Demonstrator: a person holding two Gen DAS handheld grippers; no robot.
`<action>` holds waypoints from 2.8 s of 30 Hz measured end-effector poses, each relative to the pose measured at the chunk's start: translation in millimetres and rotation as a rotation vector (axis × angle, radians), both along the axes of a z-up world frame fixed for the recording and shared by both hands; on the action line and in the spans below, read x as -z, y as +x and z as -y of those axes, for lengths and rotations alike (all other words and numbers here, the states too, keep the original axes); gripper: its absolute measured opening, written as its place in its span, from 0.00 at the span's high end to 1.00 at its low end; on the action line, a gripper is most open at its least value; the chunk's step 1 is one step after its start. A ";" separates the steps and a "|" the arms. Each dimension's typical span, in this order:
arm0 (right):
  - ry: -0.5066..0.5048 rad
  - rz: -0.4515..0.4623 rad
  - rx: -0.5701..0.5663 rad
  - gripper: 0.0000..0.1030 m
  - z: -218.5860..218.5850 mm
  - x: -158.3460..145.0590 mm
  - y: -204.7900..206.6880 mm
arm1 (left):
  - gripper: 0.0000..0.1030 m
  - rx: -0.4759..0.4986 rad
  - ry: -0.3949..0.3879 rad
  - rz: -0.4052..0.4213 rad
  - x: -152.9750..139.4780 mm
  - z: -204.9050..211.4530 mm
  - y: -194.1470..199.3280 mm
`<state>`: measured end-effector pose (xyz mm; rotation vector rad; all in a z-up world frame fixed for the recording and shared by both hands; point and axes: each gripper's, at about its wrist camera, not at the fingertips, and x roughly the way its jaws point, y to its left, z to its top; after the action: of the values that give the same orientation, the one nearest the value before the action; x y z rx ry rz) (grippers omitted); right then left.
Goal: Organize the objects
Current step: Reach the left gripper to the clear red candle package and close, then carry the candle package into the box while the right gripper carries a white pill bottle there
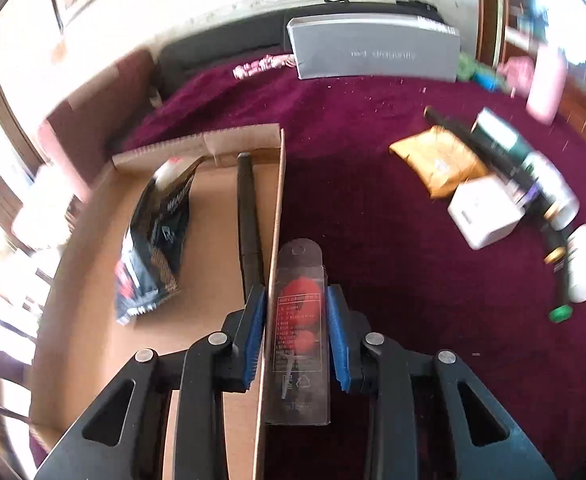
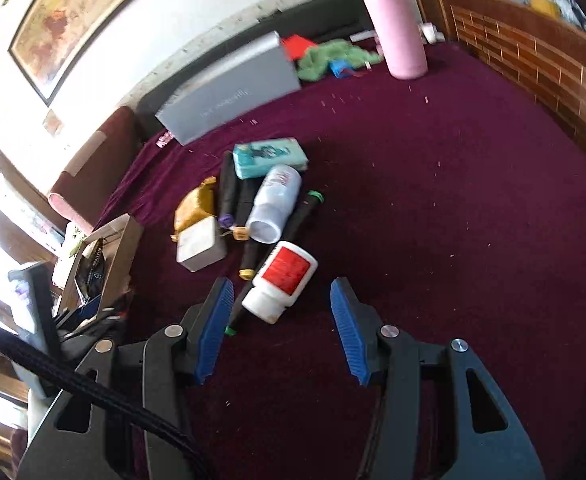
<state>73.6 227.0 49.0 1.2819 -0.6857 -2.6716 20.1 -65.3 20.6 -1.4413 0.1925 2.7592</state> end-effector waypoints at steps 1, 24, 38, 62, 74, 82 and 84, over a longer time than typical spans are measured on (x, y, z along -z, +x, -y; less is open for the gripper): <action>-0.012 0.022 -0.002 0.52 -0.9 5.1 -5.6 | 0.75 0.003 0.046 0.013 -1.9 6.6 0.6; -0.030 0.013 -0.105 0.52 38.6 7.3 -13.5 | 0.75 0.104 0.208 0.029 -14.8 10.4 38.3; -0.033 -0.012 -0.078 0.52 22.9 7.7 -10.4 | 0.99 0.368 0.064 0.118 -0.3 -63.2 25.5; -0.034 0.032 -0.081 0.52 13.9 18.6 -20.6 | 0.27 0.426 0.173 -0.009 -24.8 -23.1 18.2; -0.063 0.032 -0.087 0.52 11.7 27.9 -20.5 | 0.23 0.443 -0.081 0.181 11.4 -44.7 -26.0; -0.061 0.030 -0.066 0.52 5.4 28.3 -20.8 | 0.78 0.456 0.070 0.232 5.2 -34.5 4.6; -0.059 0.040 -0.059 0.52 4.1 29.2 -22.7 | 0.78 0.446 0.122 0.216 4.5 -34.0 11.6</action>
<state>50.9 222.9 19.8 1.3223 -0.7146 -2.5658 31.7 -31.2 16.1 -1.4422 0.2928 2.2103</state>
